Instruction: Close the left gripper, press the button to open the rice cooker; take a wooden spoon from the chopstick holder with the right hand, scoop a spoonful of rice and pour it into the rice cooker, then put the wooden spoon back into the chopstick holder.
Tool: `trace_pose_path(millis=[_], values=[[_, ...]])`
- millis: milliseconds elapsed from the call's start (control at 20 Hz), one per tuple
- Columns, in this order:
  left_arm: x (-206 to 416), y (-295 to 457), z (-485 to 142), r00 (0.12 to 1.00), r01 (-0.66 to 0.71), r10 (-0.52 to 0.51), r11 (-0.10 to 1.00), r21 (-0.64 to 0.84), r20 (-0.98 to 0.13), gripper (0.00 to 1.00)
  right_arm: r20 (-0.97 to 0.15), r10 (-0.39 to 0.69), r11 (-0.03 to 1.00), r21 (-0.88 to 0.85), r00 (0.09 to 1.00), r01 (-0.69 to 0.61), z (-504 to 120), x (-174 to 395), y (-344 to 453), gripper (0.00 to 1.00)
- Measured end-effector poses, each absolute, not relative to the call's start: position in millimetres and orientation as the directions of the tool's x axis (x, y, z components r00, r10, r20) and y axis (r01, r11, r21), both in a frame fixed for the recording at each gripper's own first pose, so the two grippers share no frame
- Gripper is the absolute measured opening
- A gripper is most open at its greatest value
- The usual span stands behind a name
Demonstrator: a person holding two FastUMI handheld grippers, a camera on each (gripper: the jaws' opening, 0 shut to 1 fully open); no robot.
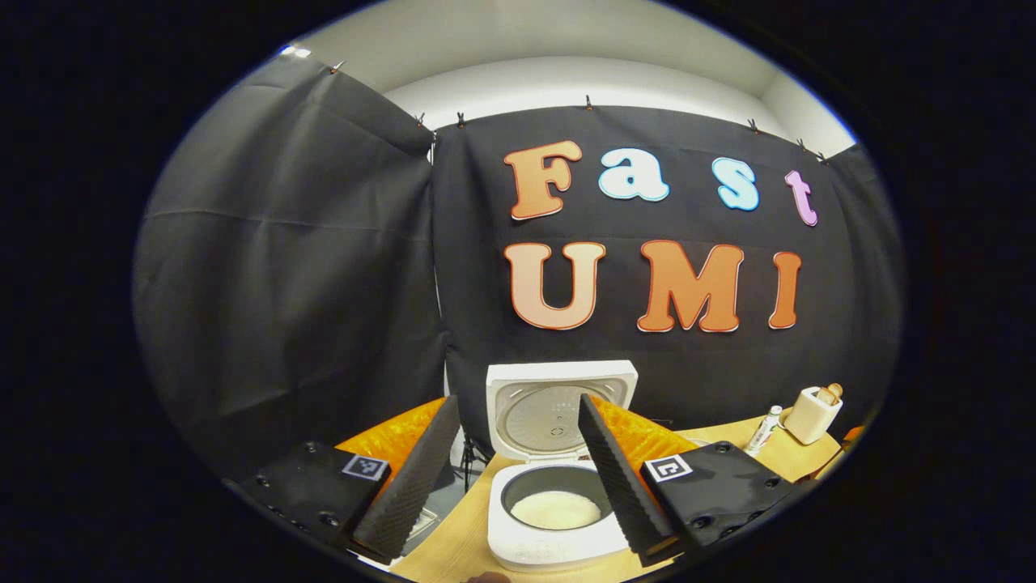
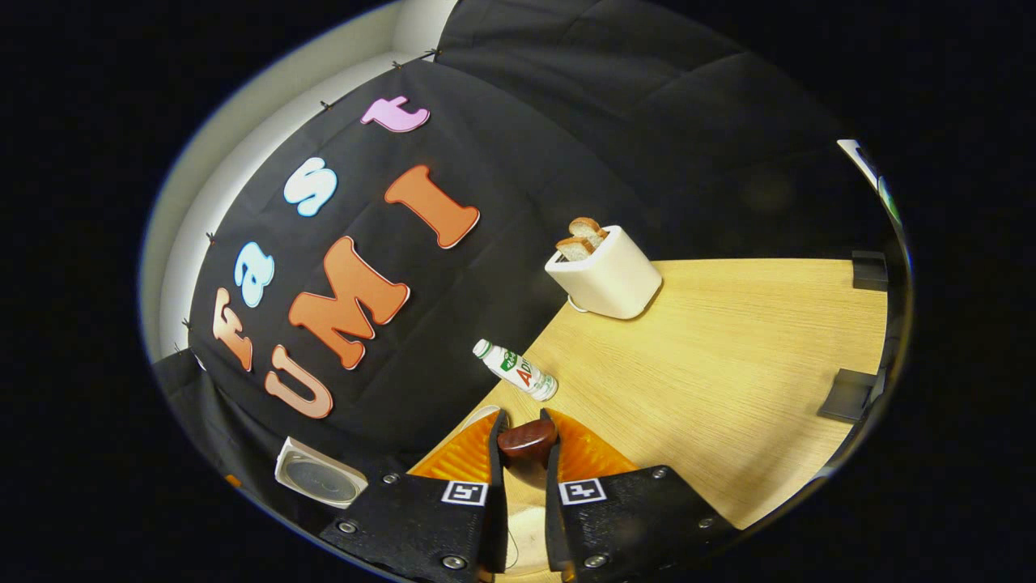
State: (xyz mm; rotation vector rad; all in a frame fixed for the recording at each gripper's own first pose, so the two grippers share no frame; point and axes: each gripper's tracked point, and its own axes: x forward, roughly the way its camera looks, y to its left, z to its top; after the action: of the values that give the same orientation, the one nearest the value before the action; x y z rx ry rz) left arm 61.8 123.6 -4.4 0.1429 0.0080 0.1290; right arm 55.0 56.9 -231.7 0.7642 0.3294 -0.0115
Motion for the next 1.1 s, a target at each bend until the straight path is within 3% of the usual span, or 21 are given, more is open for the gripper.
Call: trace_pose_path(millis=[350,750,850,900,1000,1100], values=[[62,128,-5,0.989,-0.143,0.146,0.978,0.154,-0.012,0.99,-0.347,0.137,0.769,0.628,0.928,0.12,-266,59,65,0.18],[66,128,-13,0.991,-0.123,0.128,0.987,0.102,-0.042,1.0,-0.379,0.102,0.797,0.584,0.92,0.152,-268,68,48,0.33],[69,129,-13,0.991,-0.12,0.124,0.989,0.086,-0.045,0.99,-0.389,0.084,0.807,0.567,0.917,0.167,-266,69,38,0.46],[70,130,-13,0.991,-0.119,0.123,0.99,0.082,-0.048,0.99,-0.386,0.078,0.808,0.565,0.919,0.169,-263,69,33,0.62],[69,134,-11,0.991,-0.123,0.127,0.989,0.079,-0.046,0.99,-0.385,0.054,0.815,0.55,0.921,0.182,-259,72,23,0.82],[68,134,-10,0.99,-0.125,0.129,0.99,0.065,-0.049,0.99,-0.4,0.035,0.824,0.53,0.916,0.2,-257,73,14,0.93]])
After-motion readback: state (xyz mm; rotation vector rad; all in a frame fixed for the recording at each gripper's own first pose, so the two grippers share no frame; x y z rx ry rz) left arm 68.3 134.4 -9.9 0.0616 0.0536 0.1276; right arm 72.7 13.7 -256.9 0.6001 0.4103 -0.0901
